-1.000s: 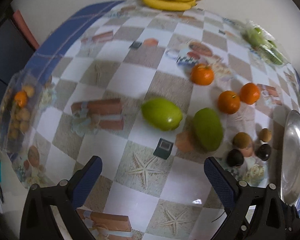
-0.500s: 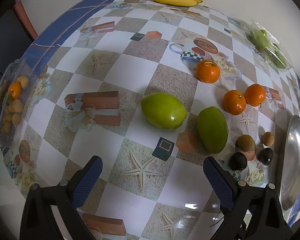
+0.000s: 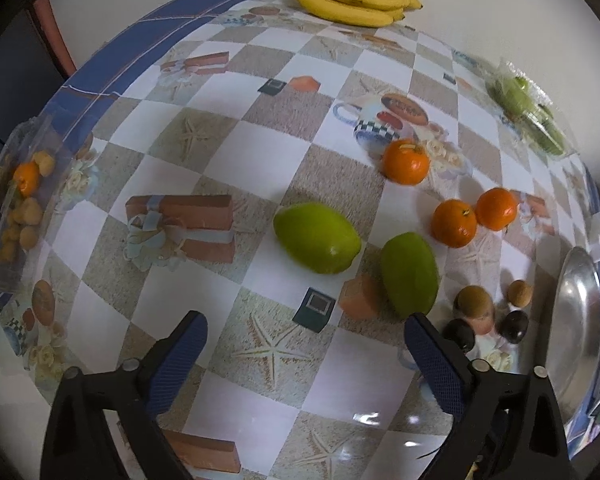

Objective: Organize fruits
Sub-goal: 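Grasp and lift the dark green mango with the left tool while the right tool holds the dark fruit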

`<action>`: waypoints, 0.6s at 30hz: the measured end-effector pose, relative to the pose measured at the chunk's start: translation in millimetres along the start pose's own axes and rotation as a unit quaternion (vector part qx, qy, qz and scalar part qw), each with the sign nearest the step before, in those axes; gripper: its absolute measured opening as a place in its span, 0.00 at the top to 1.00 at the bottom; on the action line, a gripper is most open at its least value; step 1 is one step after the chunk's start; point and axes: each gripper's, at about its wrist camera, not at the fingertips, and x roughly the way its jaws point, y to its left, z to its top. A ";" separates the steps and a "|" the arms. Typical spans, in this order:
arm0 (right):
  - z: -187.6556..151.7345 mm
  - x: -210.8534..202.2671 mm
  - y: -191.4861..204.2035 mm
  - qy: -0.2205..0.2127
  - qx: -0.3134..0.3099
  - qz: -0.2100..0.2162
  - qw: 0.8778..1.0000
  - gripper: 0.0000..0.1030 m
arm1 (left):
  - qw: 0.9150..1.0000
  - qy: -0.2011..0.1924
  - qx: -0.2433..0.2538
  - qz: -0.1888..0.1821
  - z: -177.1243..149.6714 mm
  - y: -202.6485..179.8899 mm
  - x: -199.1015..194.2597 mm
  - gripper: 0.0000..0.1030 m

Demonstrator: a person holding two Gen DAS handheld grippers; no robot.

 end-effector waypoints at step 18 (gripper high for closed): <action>31.1 -8.2 -33.3 -0.019 0.057 0.009 0.998 0.74 | 0.998 0.009 0.051 -0.039 23.1 -51.7 16.2 0.46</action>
